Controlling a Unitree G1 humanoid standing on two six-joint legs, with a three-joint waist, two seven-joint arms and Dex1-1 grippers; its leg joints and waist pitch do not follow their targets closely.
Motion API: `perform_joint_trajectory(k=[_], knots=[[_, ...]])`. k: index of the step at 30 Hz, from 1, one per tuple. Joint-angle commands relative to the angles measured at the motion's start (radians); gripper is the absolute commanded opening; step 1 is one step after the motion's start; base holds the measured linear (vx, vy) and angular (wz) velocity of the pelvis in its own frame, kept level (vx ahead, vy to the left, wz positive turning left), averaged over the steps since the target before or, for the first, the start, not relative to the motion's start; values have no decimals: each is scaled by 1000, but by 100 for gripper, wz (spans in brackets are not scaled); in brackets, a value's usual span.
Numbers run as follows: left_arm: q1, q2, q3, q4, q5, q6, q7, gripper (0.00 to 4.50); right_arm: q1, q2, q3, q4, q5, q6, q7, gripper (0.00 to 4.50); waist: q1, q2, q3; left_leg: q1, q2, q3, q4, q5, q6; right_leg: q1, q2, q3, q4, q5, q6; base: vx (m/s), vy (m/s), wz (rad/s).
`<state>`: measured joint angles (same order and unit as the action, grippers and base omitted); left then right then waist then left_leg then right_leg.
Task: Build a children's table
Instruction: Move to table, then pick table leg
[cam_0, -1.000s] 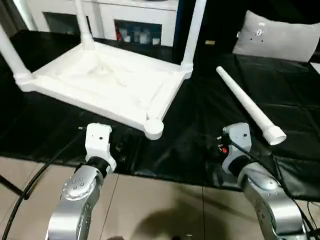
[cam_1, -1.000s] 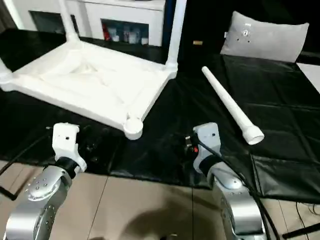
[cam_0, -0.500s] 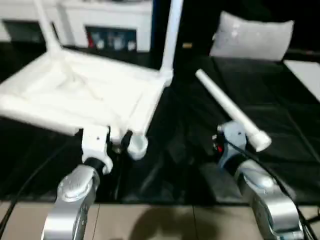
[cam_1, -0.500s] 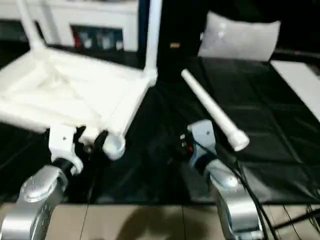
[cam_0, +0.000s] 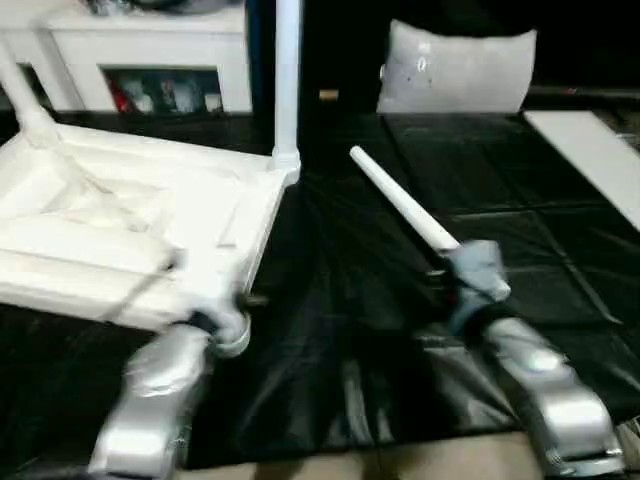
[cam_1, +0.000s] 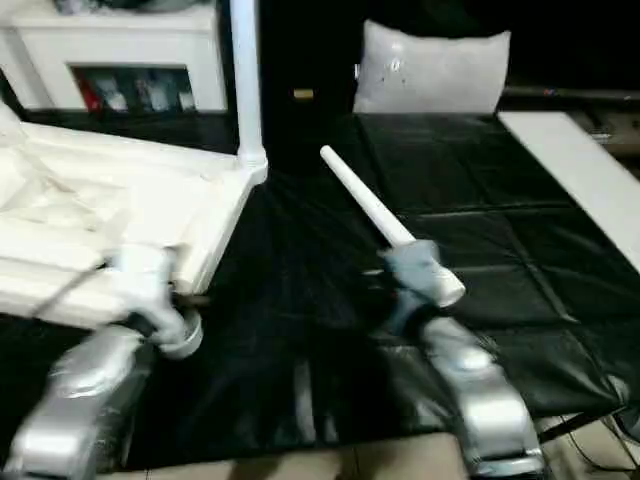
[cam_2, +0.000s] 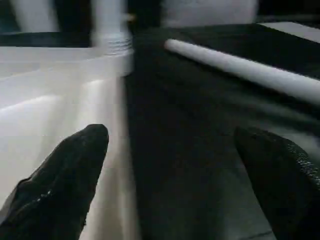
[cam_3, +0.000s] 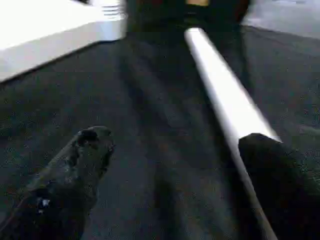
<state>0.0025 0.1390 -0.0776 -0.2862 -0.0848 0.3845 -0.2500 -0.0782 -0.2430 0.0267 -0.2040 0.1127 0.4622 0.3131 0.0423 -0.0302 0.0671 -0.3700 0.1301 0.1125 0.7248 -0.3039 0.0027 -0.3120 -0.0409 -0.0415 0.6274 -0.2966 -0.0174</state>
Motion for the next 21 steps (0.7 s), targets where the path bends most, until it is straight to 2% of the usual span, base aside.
perform_joint_trajectory(k=[1, 2, 3, 4, 5, 6, 7, 8, 9, 10, 11, 12, 13, 14, 15, 16, 17, 18, 19, 20, 21], knots=[[5, 20, 21, 3, 2, -3, 1, 445, -21, 7, 12, -9, -1, -10, 6, 450, 16, 19, -50, -61, 42, -10, -134, 263, 65, 94, -84, 11, -79, 286, -300, 134, 23, -6], [4, 21, 21, 4, 1, -4, 1, 445, -24, 5, 10, -7, -4, -10, 5, 450, 11, 50, -44, -24, 56, -15, -170, 267, 79, 78, -57, -20, -90, 158, -248, 134, 23, -6], [3, 26, 18, 5, 3, -6, -5, 445, -34, 0, 5, 0, -5, -10, 3, 450, -35, 79, -48, 71, 152, -117, -199, 175, 217, -12, 9, -44, 31, -17, -136, 165, 40, 1], [-2, 37, 14, 8, 6, -12, -25, 445, -58, -17, -2, 16, -13, 6, -8, 450, -45, 65, -68, 152, 209, -166, -188, 140, 358, -82, -26, -16, 82, -108, -64, 145, 6, 2], [-5, 47, 10, 8, 3, -15, -44, 445, -79, -32, -5, 29, -23, 28, -13, 450, -46, 66, -67, 137, 200, -169, -181, 207, 406, -94, -29, -11, 98, -76, -23, 145, 6, 2], [-6, 50, 9, 8, 2, -15, -49, 445, -84, -37, -5, 33, -26, 34, -14, 450, -38, 54, -68, 129, 185, -148, -160, 419, 479, -131, -44, 8, 100, 12, 53, 80, 7, 3], [-10, 63, 3, 5, -2, -21, -69, 445, -105, -54, -7, 49, -36, 56, -17, 450, -32, 32, -77, 101, 155, -116, -133, 641, 490, -135, -75, 46, 51, 158, 87, 0, 0, 0], [-13, 74, -4, 4, -2, -19, -84, 445, -120, -64, -12, 63, -38, 75, -17, 450, -19, 14, -78, 67, 107, -80, -104, 646, 428, -114, -96, 73, -5, 261, 74, 0, 0, 0], [-16, 103, -21, 0, -4, -23, -123, 445, -150, -87, -19, 97, -54, 121, -24, 450, -3, -20, -77, -25, 4, -18, -83, 476, 278, -33, -116, 105, -21, 441, 70, 0, 0, 0], [-19, 121, -33, -3, -7, -24, -149, 445, -173, -99, -28, 124, -59, 144, -26, 450, 11, -16, -77, -36, 16, -18, -115, 361, 151, -20, -125, 92, -24, 609, 51, -16, -92, 3], [-22, 136, -41, -6, -13, -25, -175, 445, -196, -105, -41, 153, -50, 153, -20, 450, 10, -16, -83, -29, 19, -14, -122, 317, 103, -13, -115, 83, -19, 648, 35, -16, -92, 3], [-23, 140, -43, -6, -16, -25, -180, 445, -202, -106, -44, 160, -47, 154, -18, 450, 5, -2, -81, -19, 28, -14, -144, 229, 42, -7, -98, 63, -22, 612, -10, -53, -73, 0], [-29, 157, -50, -11, -28, -15, -210, 445, -226, -122, -42, 194, -46, 168, -4, 450, 0, 11, -72, -12, 43, -15, -162, 136, 2, -8, -87, 54, -35, 452, -67, -72, -34, -9], [-33, 170, -55, -16, -38, -6, -232, 445, -244, -135, -38, 218, -49, 179, 7, 450, -3, 21, -68, -11, 52, -19, -172, 91, -16, -7, -85, 49, -37, 349, -105, -72, -34, -9], [-43, 197, -68, -22, -54, 9, -277, 445, -279, -163, -26, 269, -52, 198, 30, 450, -7, 28, -60, -1, 63, -17, -185, -30, -51, -13, -79, 46, -51, 131, -158, -93, -7, -8], [-43, 198, -69, -22, -54, 9, -278, 445, -281, -164, -25, 271, -52, 200, 31, 450, -9, 25, -48, 11, 69, -9, -189, -151, -74, -28, -78, 53, -68, -67, -185, -52, -1, 0], [-51, 214, -79, -20, -59, 13, -306, 445, -304, -179, -16, 304, -51, 217, 47, 450, -11, 24, -43, 13, 70, -6, -192, -197, -81, -31, -78, 56, -74, -145, -186, -100, 1, 1], [-66, 246, -97, -19, -67, 25, -362, 445, -356, -205, 4, 382, -54, 235, 85, 450, -13, 24, -35, 20, 68, -2, -194, -280, -96, -41, -82, 56, -89, -318, -167, -99, 7, -1], [-66, 246, -97, -19, -67, 25, -362, 445, -356, -205, 4, 382, -54, 235, 85, 450, -15, 21, -33, 23, 67, -2, -193, -317, -103, -47, -86, 55, -96, -404, -150, -140, 18, -6], [-75, 268, -108, -20, -74, 33, -398, 445, -392, -217, 16, 435, -57, 239, 116, 450, -14, 21, -38, 22, 67, -6, -191, -329, -112, -47, -93, 56, -101, -477, -121, -92, 16, -7], [-80, 282, -114, -23, -78, 40, -419, 445, -415, -224, 25, 471, -62, 230, 140, 450, -12, 26, -42, 19, 68, -7, -193, -312, -112, -48, -94, 58, -102, -475, -108, -76, 16, -8]])
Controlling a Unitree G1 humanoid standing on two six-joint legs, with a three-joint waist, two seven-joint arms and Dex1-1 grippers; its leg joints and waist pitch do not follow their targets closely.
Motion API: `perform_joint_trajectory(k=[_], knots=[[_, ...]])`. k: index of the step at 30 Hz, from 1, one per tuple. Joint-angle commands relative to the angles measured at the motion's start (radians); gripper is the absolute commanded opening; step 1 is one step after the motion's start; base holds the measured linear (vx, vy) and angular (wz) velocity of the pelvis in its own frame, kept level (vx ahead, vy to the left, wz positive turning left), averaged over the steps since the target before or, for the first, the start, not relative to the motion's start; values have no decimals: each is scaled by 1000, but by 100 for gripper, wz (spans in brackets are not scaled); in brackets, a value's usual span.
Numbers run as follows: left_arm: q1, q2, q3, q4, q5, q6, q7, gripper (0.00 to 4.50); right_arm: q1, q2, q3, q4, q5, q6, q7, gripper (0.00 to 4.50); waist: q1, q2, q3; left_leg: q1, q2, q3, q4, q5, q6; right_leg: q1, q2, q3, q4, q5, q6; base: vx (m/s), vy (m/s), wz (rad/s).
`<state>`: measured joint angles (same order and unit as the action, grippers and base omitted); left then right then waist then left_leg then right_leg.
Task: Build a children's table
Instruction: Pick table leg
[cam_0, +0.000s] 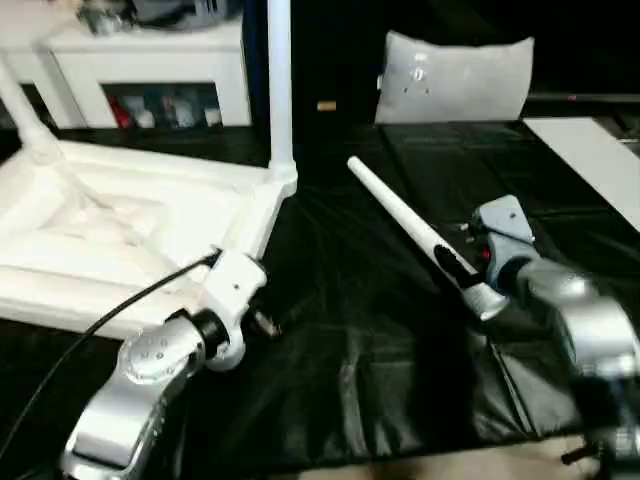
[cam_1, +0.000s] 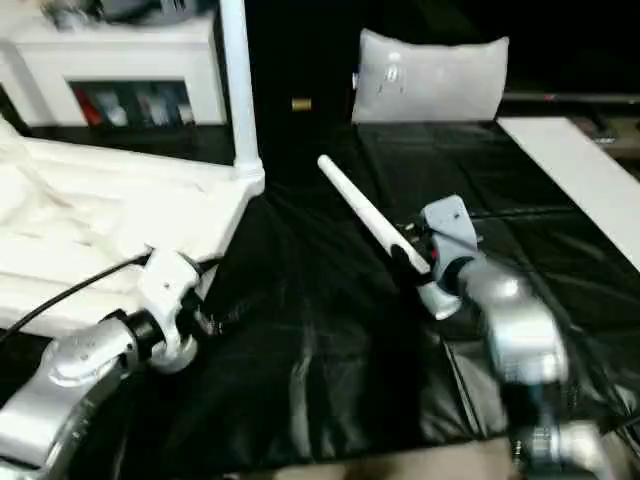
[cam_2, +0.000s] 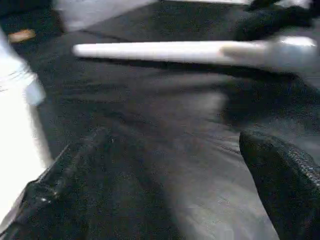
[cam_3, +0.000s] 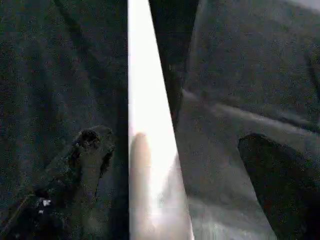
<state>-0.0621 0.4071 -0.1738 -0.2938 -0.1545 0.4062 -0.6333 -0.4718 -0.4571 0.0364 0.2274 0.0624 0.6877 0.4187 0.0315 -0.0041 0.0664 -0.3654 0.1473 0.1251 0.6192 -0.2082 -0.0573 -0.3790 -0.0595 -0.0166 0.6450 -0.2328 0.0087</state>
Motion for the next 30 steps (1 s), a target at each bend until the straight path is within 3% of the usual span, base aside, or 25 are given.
perform_joint_trajectory(k=[1, 3, 4, 6, 7, 9, 13, 14, 17, 20, 22, 24, 26, 30], knots=[[-18, 23, -21, -18, -13, 22, -49, 445, -40, -13, 23, 68, -20, -8, 47, 450, -1, 1, -42, 11, 52, -18, -89, -397, -50, 16, -73, 34, -119, -509, -136, -62, 9, -4], [-23, 40, -27, -22, -22, 32, -68, 445, -81, -20, 41, 131, -31, -36, 78, 450, -1, -1, -46, 9, 54, -15, -88, -381, -47, 15, -71, 34, -112, -451, -156, -31, 5, -2], [-28, 49, -32, -22, -26, 37, -78, 445, -118, -20, 54, 192, -34, -61, 103, 450, 2, 8, -46, 9, 52, -14, -88, -373, -44, 14, -71, 35, -108, -422, -170, 0, 0, 0], [-31, 54, -33, -21, -27, 39, -84, 445, -140, -19, 61, 229, -35, -74, 116, 450, 0, 1, -48, 3, 51, -11, -86, -361, -37, 19, -72, 34, -108, -421, -179, 0, 0, 0], [-34, 58, -33, -21, -28, 40, -90, 445, -177, -13, 72, 290, -40, -94, 133, 450, 2, 2, -50, 7, 52, -7, -83, -349, -31, 14, -72, 35, -109, -409, -186, 0, 0, 0], [-38, 65, -33, -24, -30, 47, -99, 445, -232, -2, 88, 387, -53, -118, 144, 450, -2, 2, -51, 2, 52, -8, -82, -341, -30, 16, -72, 33, -105, -398, -202, 0, 0, 0], [-41, 74, -33, -26, -33, 58, -105, 445, -310, 23, 112, 532, -80, -110, 162, 450, 5, -2, -59, 0, 57, 7, -79, -261, -13, 22, -67, 34, -96, -288, -229, 0, 0, 0], [-41, 76, -34, -25, -34, 59, -105, 449, -320, 26, 117, 550, -84, -107, 167, 432, 5, 0, -60, -1, 58, 8, -78, -246, -12, 22, -66, 33, -91, -265, -237, 0, 0, 0], [-44, 78, -35, -19, -35, 58, -106, 450, -343, 35, 122, 599, -87, -116, 178, 414, 10, 4, -66, -4, 60, 15, -76, -195, -3, 27, -64, 31, -82, -161, -262, 0, 0, 0], [-62, 60, -48, 64, -16, 16, -110, 450, -393, 53, 133, 711, -95, -109, 194, 385, 13, 7, -80, -8, 58, 20, -66, -84, 20, 34, -60, 29, -63, 27, -297, 19, 2, -1], [-73, 52, -53, 98, -9, 2, -111, 450, -409, 58, 135, 749, -104, -105, 192, 376, 21, 7, -88, -13, 57, 25, -56, 25, 65, 36, -57, 27, -48, 201, -324, 0, 0, 0], [-83, 48, -56, 118, -5, -3, -113, 450, -423, 62, 133, 775, -106, -87, 196, 367, 24, 6, -82, -12, 59, 28, -58, -8, 75, 34, -58, 26, -53, 176, -330, 0, 0, 0], [-92, 46, -58, 129, -4, -3, -113, 450, -435, 65, 130, 795, -104, -63, 202, 331, 27, 8, -78, -8, 63, 30, -61, -60, 64, 32, -60, 26, -59, 102, -327, 0, 0, 0], [-108, 43, -62, 140, -9, 2, -116, 450, -458, 63, 152, 842, -119, -39, 239, 298, 33, 10, -68, 2, 70, 32, -70, -176, 9, 22, -62, 28, -73, -71, -305, 0, 0, 0]])
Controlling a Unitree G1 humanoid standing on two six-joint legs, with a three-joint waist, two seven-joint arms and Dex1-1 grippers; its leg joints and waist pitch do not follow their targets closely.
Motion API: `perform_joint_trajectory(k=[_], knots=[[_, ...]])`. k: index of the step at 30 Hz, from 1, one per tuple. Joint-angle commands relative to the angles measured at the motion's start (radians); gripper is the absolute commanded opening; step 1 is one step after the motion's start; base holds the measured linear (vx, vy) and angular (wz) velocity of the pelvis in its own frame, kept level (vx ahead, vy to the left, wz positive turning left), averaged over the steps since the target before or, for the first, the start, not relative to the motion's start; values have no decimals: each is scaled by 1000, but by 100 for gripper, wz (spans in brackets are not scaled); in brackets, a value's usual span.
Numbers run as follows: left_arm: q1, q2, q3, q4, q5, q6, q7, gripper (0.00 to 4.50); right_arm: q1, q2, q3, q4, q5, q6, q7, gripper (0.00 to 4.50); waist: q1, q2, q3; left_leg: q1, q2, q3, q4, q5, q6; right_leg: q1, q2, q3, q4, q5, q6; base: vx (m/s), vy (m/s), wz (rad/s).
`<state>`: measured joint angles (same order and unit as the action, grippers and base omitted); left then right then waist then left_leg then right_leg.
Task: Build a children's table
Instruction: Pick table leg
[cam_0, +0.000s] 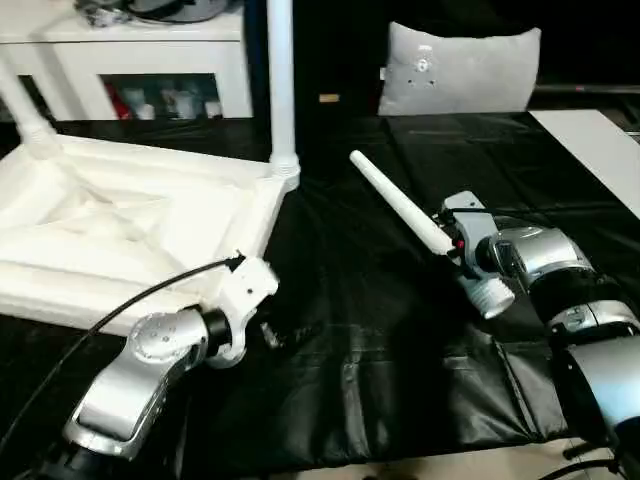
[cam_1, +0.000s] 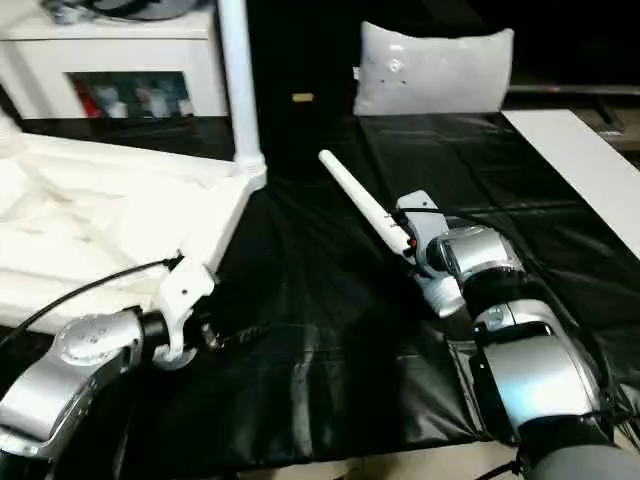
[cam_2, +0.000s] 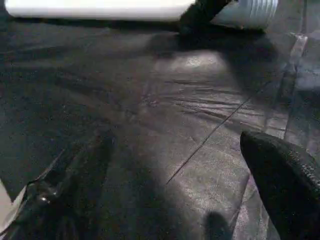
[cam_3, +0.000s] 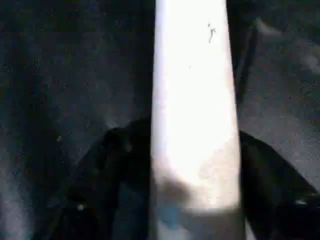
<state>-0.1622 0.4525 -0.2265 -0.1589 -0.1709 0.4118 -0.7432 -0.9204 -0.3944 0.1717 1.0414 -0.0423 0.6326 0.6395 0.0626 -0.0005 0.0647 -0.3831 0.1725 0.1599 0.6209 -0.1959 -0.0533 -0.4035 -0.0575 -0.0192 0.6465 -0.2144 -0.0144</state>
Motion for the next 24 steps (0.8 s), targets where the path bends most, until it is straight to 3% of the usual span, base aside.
perform_joint_trajectory(k=[1, 2, 6, 11, 16, 24], knots=[[-14, -4, -10, 8, 6, -1, -7, 450, -11, -2, 24, 34, -18, 15, 31, 298, 3, 5, -66, 20, 45, -2, -73, -215, -9, 46, -66, 31, -77, -132, -270, 0, 0, 0], [-22, -5, -11, 15, 6, -1, -9, 450, -16, -2, 30, 44, -25, 17, 42, 287, 3, 11, -65, 20, 45, -3, -74, -220, -16, 46, -66, 32, -76, -140, -265, 0, 0, 0], [-77, -24, -21, 89, 16, -17, -14, 450, -24, -2, 34, 74, -38, 20, 62, 260, 4, 9, -67, 22, 44, -1, -75, -226, -26, 42, -64, 33, -80, -156, -246, 0, 0, 0], [-149, -72, -44, 237, 44, -69, -5, 450, -29, 0, 34, 92, -41, 15, 72, 216, 7, 5, -71, 16, 44, -2, -74, -190, -23, 48, -67, 32, -75, -107, -247, 0, 0, 0], [-157, -79, -44, 290, 50, -102, -8, 450, -30, 4, 37, 102, -48, 4, 80, 191, 10, 5, -74, 14, 44, 0, -72, -163, -5, 48, -68, 30, -73, -62, -261, 0, 0, 0], [-122, -12, 23, 372, 27, -211, -82, 450, -30, 5, 24, 110, -50, -2, 79, 187, 13, 5, -69, 17, 48, -1, -78, -213, -20, 42, -69, 31, -79, -150, -242, 0, 0, 0]])
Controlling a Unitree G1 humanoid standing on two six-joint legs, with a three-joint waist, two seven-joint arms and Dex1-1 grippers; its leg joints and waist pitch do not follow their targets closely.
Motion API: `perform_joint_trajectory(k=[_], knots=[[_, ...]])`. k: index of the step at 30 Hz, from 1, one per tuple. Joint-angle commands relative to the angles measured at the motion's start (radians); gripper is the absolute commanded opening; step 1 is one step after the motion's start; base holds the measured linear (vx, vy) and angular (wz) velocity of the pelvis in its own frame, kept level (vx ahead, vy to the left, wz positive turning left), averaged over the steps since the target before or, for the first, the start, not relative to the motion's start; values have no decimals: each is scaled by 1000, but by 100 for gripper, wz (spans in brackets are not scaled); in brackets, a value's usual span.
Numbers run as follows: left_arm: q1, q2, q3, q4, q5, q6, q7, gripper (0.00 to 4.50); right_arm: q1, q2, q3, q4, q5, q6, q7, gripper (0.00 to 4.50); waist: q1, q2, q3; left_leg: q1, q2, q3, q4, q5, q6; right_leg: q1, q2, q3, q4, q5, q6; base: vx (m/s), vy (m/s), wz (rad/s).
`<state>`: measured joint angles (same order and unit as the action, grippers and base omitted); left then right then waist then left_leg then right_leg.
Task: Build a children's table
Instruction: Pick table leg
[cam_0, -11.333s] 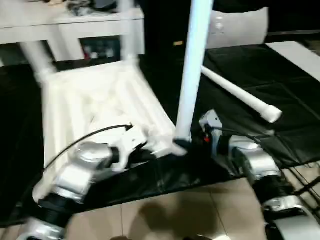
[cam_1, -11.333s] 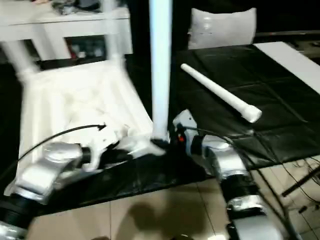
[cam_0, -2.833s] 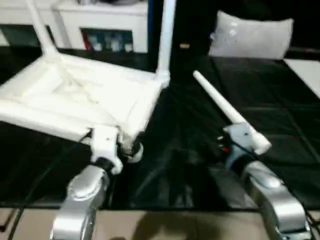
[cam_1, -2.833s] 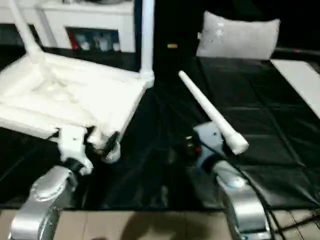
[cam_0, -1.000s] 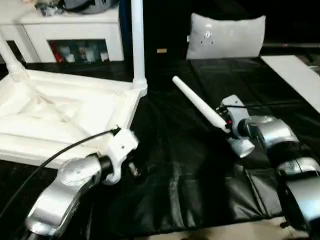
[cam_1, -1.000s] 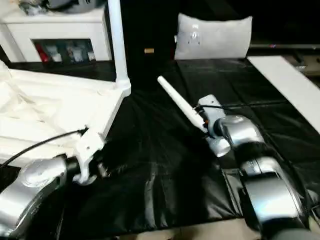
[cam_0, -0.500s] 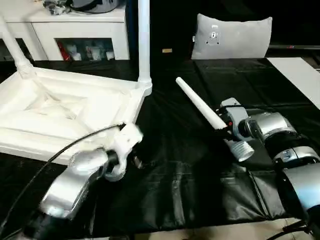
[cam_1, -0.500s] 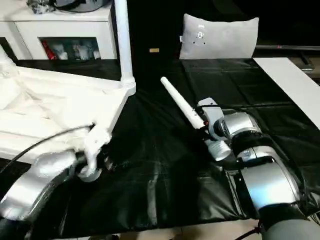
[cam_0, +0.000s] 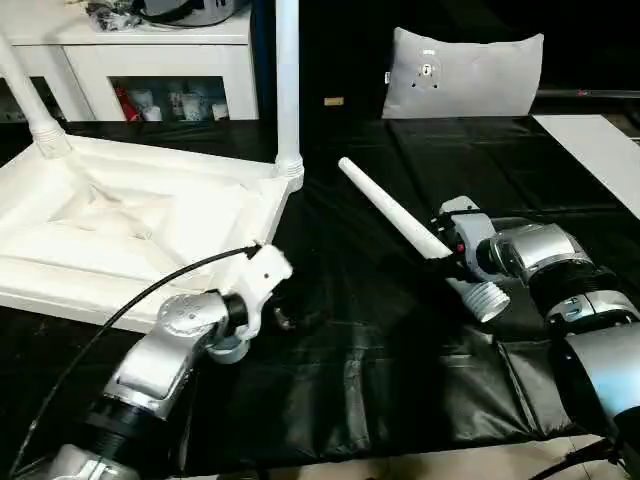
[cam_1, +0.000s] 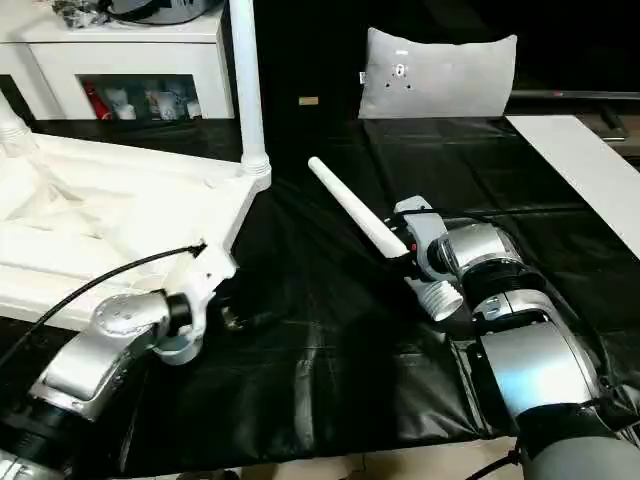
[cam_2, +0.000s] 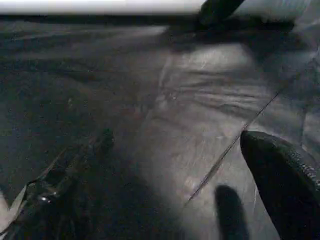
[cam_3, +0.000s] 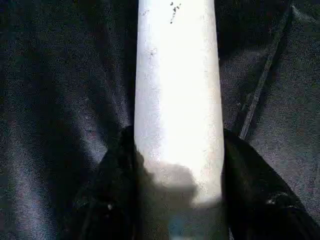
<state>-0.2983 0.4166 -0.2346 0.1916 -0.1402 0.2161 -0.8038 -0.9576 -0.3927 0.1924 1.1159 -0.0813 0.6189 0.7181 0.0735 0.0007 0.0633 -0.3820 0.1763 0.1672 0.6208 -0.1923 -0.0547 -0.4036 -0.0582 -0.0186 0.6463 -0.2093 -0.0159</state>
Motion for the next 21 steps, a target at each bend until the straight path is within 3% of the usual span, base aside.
perform_joint_trajectory(k=[1, 4, 8, 13, 16, 18, 21], knots=[[17, 36, 41, 27, -9, -24, -32, 450, 8, 3, 1, 35, -9, 12, 0, 187, 2, 5, -68, 18, 44, -8, -78, -224, -23, 41, -67, 30, -78, -159, -240, 0, 0, 0], [14, 64, 65, 64, -26, -55, -61, 450, 8, 2, -11, 35, -3, 13, -6, 187, 4, 8, -67, 20, 44, -8, -80, -235, -28, 38, -67, 31, -79, -167, -237, 0, 0, 0], [-28, 75, 86, 179, -30, -119, -92, 450, 13, -1, -57, 23, 23, 7, -48, 187, 8, 4, -66, 23, 44, -5, -82, -243, -34, 36, -67, 32, -79, -173, -234, 0, 0, 0], [-90, 15, 104, 290, -33, -164, -64, 450, 33, -12, -210, -49, 127, -10, -173, 187, 14, -4, -63, 24, 43, -6, -85, -250, -46, 37, -73, 36, -87, -234, -202, 0, 0, 0], [-105, -20, 123, 309, -51, -182, -44, 450, 75, -1, -325, -157, 213, -98, -195, 187, 17, -5, -66, 25, 44, -5, -85, -246, -40, 37, -74, 37, -89, -232, -193, 0, 0, 0], [-107, -47, 147, 293, -79, -198, -15, 450, 124, 21, -405, -275, 284, -192, -174, 187, 19, -4, -69, 22, 45, -4, -83, -226, -28, 39, -76, 38, -87, -189, -193, 0, 0, 0], [-95, -64, 191, 240, -117, -201, 19, 450, 156, 52, -471, -377, 366, -183, -144, 187, 17, -1, -74, 14, 45, -3, -79, -161, 4, 44, -71, 35, -76, -67, -217, 0, 0, 0]])
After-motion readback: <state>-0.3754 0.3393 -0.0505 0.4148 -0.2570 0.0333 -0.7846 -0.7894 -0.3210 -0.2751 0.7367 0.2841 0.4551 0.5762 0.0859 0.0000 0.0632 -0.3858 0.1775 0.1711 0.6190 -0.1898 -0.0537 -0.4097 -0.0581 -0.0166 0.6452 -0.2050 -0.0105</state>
